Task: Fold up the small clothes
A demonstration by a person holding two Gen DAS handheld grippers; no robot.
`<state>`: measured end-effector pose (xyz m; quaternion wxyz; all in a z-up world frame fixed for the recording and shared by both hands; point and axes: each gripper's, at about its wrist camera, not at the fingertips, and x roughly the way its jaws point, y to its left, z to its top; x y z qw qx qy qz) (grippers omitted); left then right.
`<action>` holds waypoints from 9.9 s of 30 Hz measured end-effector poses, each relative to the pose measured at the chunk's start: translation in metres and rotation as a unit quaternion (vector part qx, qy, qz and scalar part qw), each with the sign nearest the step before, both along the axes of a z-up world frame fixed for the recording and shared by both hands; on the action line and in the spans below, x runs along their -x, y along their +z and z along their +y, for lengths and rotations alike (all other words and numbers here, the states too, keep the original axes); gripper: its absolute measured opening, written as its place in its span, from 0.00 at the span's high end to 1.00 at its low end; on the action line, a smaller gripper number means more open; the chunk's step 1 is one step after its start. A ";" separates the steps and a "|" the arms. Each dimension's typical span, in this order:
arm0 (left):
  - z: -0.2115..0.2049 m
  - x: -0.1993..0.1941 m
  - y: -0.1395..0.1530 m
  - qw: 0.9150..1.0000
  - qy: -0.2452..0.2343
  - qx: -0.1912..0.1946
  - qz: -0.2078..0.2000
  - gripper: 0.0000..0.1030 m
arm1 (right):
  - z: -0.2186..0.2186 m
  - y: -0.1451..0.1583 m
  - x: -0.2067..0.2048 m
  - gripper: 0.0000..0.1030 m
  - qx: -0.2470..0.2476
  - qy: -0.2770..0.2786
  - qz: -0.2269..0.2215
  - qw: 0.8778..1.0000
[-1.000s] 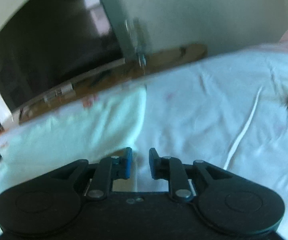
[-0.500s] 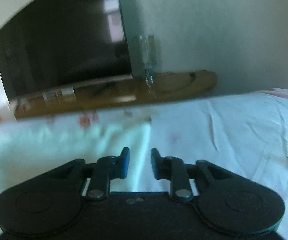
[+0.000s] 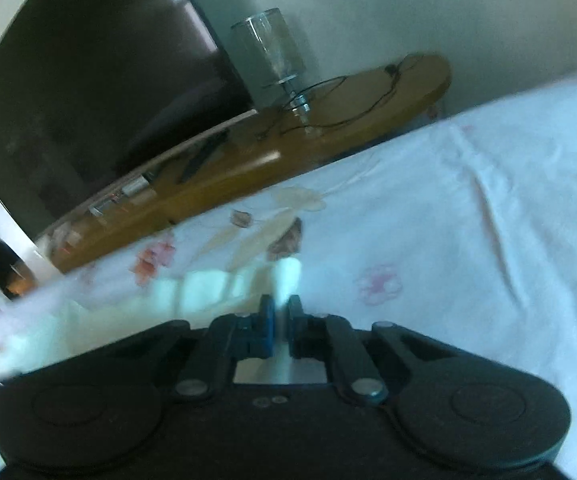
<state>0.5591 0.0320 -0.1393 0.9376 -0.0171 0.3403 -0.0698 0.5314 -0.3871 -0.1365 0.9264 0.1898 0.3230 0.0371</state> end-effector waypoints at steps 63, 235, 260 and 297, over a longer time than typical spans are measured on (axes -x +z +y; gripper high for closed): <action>0.371 0.134 -0.025 0.862 0.337 0.377 -0.031 0.67 | 0.124 0.058 0.145 0.76 0.131 -0.023 -0.016 0.991; 0.014 -0.042 -0.015 0.997 -0.070 -0.013 -0.034 0.36 | 0.135 0.014 0.042 0.83 0.150 0.003 -0.016 0.989; 0.003 -0.078 -0.017 0.995 -0.092 -0.034 -0.028 0.26 | 0.054 0.006 0.004 0.89 0.167 -0.022 -0.002 0.986; -0.125 0.042 -0.009 0.991 -0.103 -0.072 -0.053 0.15 | 0.145 0.012 0.082 0.78 0.184 0.118 -0.031 0.975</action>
